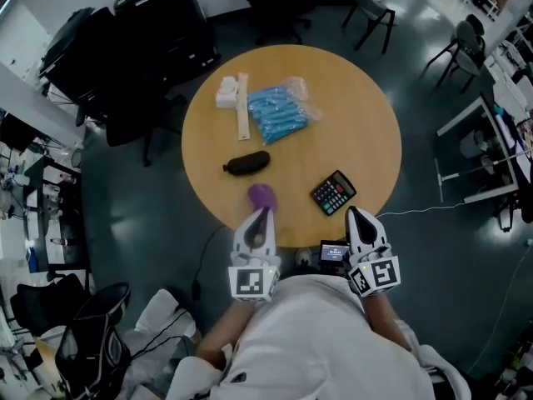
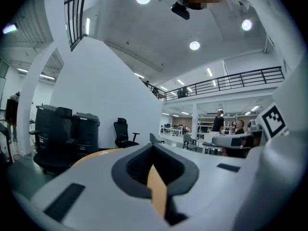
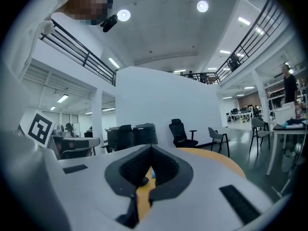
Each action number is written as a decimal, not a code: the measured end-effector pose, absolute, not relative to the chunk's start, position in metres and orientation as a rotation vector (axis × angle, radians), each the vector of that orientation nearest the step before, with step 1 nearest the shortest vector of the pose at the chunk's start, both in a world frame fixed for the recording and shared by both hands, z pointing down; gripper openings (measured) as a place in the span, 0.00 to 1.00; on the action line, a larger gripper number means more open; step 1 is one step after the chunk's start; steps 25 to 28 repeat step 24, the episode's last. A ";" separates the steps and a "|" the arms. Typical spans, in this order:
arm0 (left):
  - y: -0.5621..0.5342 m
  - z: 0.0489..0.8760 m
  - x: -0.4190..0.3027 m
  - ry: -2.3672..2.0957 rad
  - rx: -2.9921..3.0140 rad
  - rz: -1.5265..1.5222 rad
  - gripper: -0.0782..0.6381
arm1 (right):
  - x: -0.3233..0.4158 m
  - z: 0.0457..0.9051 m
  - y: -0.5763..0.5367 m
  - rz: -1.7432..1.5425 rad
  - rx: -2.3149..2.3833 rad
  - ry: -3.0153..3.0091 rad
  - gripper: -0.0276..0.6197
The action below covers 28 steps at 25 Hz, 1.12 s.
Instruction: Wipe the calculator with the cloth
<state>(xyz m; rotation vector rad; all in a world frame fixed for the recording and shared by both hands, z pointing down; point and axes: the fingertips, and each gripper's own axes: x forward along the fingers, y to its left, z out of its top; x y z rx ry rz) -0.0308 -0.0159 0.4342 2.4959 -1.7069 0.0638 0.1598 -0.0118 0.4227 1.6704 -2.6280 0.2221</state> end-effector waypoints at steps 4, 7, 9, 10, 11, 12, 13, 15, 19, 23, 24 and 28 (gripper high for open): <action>-0.019 0.434 -0.030 -1.705 2.495 0.069 0.12 | 0.159 0.426 -0.012 0.233 1.686 -2.607 0.07; -0.019 0.434 -0.028 -1.701 2.491 0.068 0.12 | 0.159 0.425 -0.014 0.228 1.694 -2.597 0.07; -0.017 0.438 -0.027 -1.700 2.486 0.078 0.12 | 0.160 0.425 -0.015 0.225 1.696 -2.594 0.07; -0.016 0.440 -0.027 -1.694 2.487 0.077 0.12 | 0.160 0.424 -0.015 0.222 1.697 -2.593 0.07; -0.016 0.442 -0.026 -1.688 2.484 0.072 0.12 | 0.160 0.424 -0.016 0.218 1.697 -2.593 0.07; -0.016 0.444 -0.026 -1.686 2.478 0.066 0.12 | 0.160 0.424 -0.016 0.213 1.695 -2.592 0.07; -0.015 0.444 -0.027 -1.687 2.474 0.066 0.12 | 0.159 0.424 -0.016 0.209 1.694 -2.592 0.07; -0.016 0.441 -0.029 -1.700 2.475 0.082 0.12 | 0.159 0.423 -0.015 0.204 1.692 -2.593 0.07; -0.018 0.440 -0.031 -1.708 2.466 0.090 0.12 | 0.156 0.421 -0.017 0.198 1.688 -2.601 0.07; -0.015 0.442 -0.031 -1.696 2.473 0.098 0.12 | 0.155 0.421 -0.017 0.197 1.686 -2.604 0.07; -0.014 0.443 -0.030 -1.693 2.474 0.101 0.12 | 0.155 0.421 -0.017 0.196 1.686 -2.605 0.07; -0.014 0.443 -0.030 -1.693 2.474 0.101 0.12 | 0.155 0.421 -0.017 0.196 1.686 -2.605 0.07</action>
